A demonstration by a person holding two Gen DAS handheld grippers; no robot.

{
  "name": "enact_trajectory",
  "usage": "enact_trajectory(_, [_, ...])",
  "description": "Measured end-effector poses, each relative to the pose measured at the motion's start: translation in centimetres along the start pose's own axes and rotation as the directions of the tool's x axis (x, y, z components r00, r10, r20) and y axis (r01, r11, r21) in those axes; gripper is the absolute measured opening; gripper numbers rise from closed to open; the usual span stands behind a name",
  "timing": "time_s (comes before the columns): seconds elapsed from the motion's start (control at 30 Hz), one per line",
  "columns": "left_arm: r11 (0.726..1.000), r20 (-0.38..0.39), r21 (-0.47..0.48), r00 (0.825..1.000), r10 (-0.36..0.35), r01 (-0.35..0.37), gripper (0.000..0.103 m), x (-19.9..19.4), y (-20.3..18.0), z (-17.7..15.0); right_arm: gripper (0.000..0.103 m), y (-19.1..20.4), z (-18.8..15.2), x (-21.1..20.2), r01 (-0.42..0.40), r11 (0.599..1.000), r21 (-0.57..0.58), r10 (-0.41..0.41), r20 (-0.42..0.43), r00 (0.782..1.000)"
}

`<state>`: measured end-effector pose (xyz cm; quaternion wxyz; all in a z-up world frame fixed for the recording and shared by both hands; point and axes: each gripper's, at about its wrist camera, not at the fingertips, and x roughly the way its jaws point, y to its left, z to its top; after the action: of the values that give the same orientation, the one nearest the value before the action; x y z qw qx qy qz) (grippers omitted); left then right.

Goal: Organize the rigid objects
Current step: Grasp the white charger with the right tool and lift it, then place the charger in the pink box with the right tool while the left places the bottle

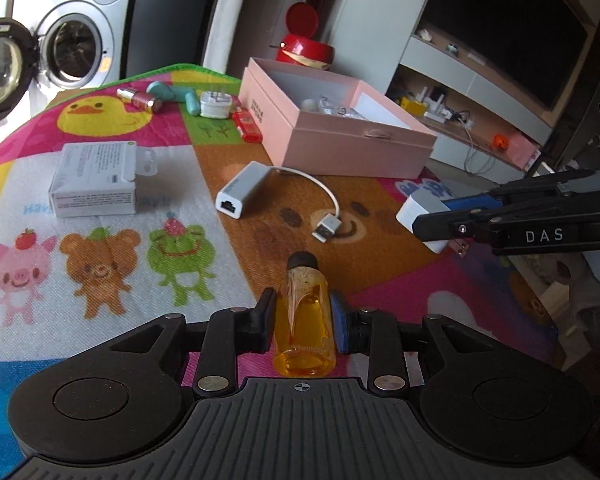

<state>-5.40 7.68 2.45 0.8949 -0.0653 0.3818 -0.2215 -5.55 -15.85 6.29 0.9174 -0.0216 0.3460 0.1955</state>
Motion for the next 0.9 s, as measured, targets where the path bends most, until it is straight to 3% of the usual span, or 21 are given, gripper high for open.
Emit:
enact_trajectory(0.1, [0.994, -0.016, 0.070, 0.997, -0.078, 0.079, 0.032, 0.9, -3.0, 1.1, 0.032, -2.6, -0.4, -3.4, 0.063, 0.997, 0.046, -0.066, 0.083, 0.994])
enact_trajectory(0.27, [0.983, 0.081, 0.166, 0.992, -0.096, 0.082, 0.032, 1.6, -5.5, 7.5, 0.032, -6.2, -0.6, -7.2, 0.145, 0.982, 0.120, -0.168, 0.210, 0.963])
enact_trajectory(0.4, [0.983, 0.183, 0.185, 0.983, -0.028, -0.007, 0.032, 3.6, -6.2, 13.8, 0.032, -8.1, -1.0, -8.1, 0.170, 0.970, 0.171, -0.212, 0.265, 0.941])
enact_trajectory(0.53, [0.976, 0.193, 0.165, 0.975, 0.113, -0.145, 0.032, 8.6, -5.9, 18.2, 0.032, -9.2, -1.4, -7.6, 0.159, 0.961, 0.227, -0.218, 0.267, 0.939])
enact_trajectory(0.67, [0.974, 0.110, 0.121, 0.978, 0.176, -0.189, 0.033, 13.5, -4.9, 19.2, 0.032, -9.3, -2.0, -7.3, 0.163, 0.960, 0.229, -0.222, 0.265, 0.938])
enact_trajectory(0.77, [0.982, 0.050, 0.053, 0.982, 0.181, -0.184, 0.032, 15.1, -3.5, 18.8, 0.032, -9.4, -2.1, -7.3, 0.178, 0.957, 0.227, -0.236, 0.258, 0.937])
enact_trajectory(0.9, [0.990, 0.113, -0.013, 0.984, 0.140, -0.139, 0.031, 13.2, -2.1, 17.8, 0.032, -9.6, -1.8, -6.8, 0.189, 0.953, 0.235, -0.245, 0.238, 0.940])
